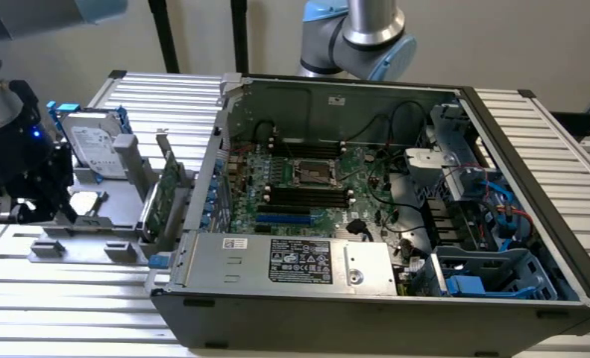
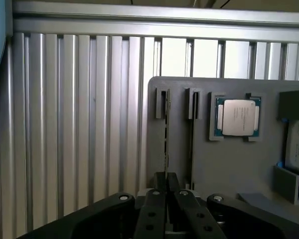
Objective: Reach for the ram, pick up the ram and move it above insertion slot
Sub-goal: 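Pick up the ram and move it above insertion slot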
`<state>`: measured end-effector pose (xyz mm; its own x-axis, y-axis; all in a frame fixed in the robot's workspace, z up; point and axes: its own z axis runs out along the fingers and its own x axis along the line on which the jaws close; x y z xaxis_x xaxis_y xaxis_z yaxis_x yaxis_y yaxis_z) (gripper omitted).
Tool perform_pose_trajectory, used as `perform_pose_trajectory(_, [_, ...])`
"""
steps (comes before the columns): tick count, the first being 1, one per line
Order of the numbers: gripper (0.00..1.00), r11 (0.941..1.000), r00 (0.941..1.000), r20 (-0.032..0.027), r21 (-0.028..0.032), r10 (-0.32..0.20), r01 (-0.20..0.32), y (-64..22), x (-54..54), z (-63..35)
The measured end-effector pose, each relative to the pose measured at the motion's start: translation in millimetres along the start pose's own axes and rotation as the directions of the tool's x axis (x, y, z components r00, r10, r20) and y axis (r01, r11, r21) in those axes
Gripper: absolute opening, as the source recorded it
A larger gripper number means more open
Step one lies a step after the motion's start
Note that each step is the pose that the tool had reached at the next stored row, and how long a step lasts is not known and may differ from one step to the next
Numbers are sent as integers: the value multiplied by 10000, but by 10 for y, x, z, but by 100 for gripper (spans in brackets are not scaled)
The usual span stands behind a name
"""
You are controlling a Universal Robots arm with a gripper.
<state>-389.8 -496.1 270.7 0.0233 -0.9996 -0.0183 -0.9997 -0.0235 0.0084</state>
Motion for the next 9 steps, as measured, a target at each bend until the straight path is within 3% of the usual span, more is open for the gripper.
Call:
perform_pose_trajectory(4, [13, 10000, 10000, 1, 1, 0, 0, -59, -1, -180])
perform_pose_trajectory(9, [13, 10000, 10000, 42, 0, -14, 14, -221, -1, -411])
